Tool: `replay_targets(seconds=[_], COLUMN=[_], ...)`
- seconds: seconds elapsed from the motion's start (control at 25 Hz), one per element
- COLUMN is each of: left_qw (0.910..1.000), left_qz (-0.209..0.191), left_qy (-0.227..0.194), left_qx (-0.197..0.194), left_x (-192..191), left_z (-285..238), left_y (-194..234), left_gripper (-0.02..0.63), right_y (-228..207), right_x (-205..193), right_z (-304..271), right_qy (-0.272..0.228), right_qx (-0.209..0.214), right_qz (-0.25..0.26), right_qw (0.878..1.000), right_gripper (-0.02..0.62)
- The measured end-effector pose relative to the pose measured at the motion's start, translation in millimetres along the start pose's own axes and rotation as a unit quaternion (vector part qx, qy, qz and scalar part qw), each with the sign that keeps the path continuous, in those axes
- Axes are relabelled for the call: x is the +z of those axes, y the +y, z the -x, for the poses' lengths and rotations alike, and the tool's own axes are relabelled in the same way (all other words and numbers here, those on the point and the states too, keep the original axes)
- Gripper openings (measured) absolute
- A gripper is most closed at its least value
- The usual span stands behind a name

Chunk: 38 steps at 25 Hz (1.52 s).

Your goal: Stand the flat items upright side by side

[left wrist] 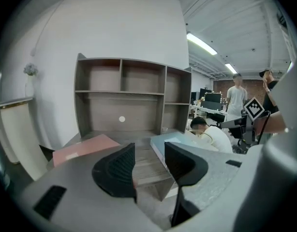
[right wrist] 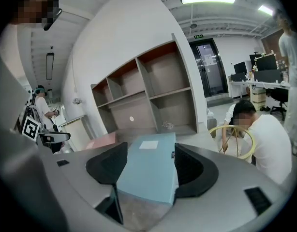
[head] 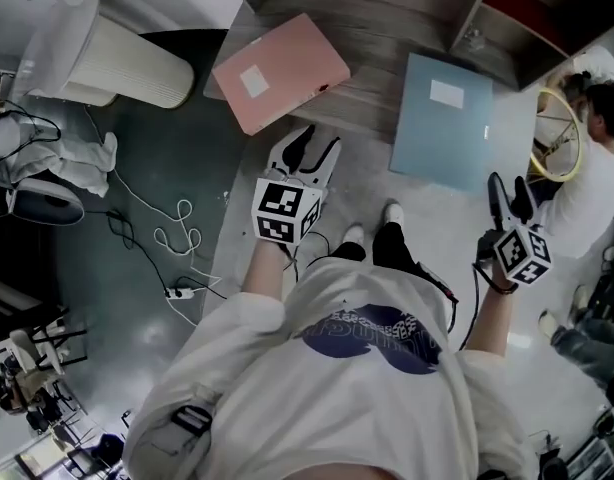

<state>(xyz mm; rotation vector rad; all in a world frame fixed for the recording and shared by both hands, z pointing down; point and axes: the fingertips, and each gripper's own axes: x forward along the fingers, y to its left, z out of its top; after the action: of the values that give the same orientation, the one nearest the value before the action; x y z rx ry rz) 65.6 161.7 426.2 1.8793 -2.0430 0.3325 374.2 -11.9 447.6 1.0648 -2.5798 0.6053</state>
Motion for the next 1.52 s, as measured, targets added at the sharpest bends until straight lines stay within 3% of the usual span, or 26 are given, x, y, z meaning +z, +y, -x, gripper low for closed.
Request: replay_targets(seconds=[0.36, 0.68, 1.04, 1.32, 1.44, 1.52], left_qw=[0.9980, 0.9953, 0.9928, 0.9857, 0.9751, 0.9626], left_qz=[0.035, 0.039, 0.052, 0.103, 0.125, 0.133], left_qy=[0.043, 0.074, 0.095, 0.133, 0.173, 0.210], left_qx=[0.031, 0.049, 0.051, -0.002, -0.060, -0.106], left_x=[-16, -24, -38, -71, -96, -115], left_z=[-48, -70, -77, -96, -111, -119], left_y=[-29, -45, -42, -51, -65, -77], left_gripper=[0.187, 0.187, 0.187, 0.187, 0.202, 0.208], right_y=[-58, -79, -76, -74, -77, -78], right_x=[-70, -74, -82, -96, -98, -99], right_z=[-43, -111, -177, -188, -189, -189], right_qy=[0.133, 0.183, 0.248, 0.294, 0.301, 0.306], right_qx=[0.065, 0.116, 0.137, 0.136, 0.139, 0.141], right_qz=[-0.033, -0.051, -0.120, -0.114, -0.128, -0.132], right_qw=[0.988, 0.975, 0.951, 0.939, 0.935, 0.932], right_gripper=[0.293, 0.293, 0.296, 0.279, 0.298, 0.302])
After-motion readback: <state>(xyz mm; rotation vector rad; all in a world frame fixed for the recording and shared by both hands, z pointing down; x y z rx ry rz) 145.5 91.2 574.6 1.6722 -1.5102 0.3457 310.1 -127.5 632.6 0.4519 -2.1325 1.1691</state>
